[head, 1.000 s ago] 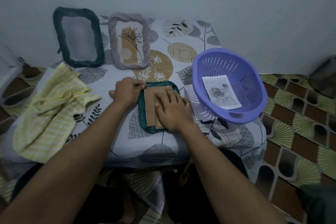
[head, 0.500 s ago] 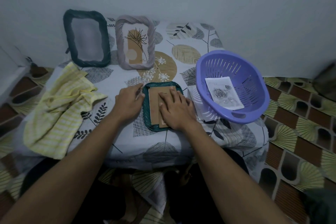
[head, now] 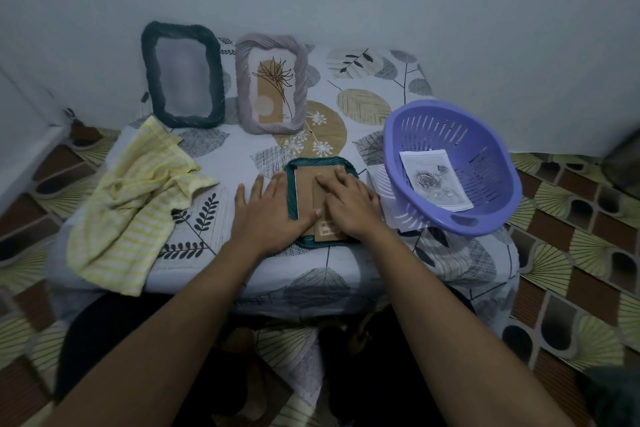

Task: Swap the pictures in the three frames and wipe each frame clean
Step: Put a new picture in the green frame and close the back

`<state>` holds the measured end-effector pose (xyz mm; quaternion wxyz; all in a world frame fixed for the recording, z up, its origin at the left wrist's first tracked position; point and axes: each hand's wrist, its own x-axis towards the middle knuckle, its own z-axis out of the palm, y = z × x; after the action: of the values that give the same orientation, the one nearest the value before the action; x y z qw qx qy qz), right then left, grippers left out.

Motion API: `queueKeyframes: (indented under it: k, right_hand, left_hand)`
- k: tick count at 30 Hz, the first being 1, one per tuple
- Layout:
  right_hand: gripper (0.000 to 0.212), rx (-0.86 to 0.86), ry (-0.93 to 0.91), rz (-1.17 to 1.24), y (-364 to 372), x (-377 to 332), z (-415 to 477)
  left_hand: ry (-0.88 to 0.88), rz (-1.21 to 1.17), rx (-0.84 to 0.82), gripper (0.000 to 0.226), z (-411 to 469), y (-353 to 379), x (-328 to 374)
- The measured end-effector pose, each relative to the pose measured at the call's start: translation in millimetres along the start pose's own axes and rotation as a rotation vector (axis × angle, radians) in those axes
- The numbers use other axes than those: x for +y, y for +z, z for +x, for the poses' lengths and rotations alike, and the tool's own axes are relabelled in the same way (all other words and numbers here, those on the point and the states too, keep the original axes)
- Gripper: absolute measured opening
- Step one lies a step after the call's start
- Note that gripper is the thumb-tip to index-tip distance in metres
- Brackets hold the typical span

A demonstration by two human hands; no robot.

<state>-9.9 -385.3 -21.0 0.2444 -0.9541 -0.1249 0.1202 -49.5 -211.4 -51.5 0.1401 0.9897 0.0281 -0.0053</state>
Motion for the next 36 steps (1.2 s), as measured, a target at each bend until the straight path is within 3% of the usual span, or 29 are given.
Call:
queueKeyframes:
  k: [3, 6, 11, 17, 36]
  right_hand:
    - [0.054, 0.005, 0.014, 0.064, 0.3, 2.2, 5.8]
    - [0.056, 0.116, 0.001, 0.192, 0.3, 2.1, 5.4]
    - [0.051, 0.274, 0.141, 0.116, -0.4, 0.0, 6.1]
    - [0.049, 0.252, 0.214, -0.077, 1.6, -6.2, 12.6]
    - [0.054, 0.262, 0.241, -0.013, -1.6, -8.2, 14.1]
  left_hand:
    - [0.006, 0.001, 0.017, 0.110, -1.1, 0.0, 0.6]
    - [0.007, 0.005, 0.034, 0.109, -1.0, 0.5, 0.4]
    - [0.003, 0.004, 0.048, 0.109, -0.9, 1.3, -0.2]
    - [0.003, -0.002, 0.055, 0.108, -1.2, 1.3, 0.1]
    - [-0.011, 0.038, 0.052, 0.110, -1.6, -1.4, 0.4]
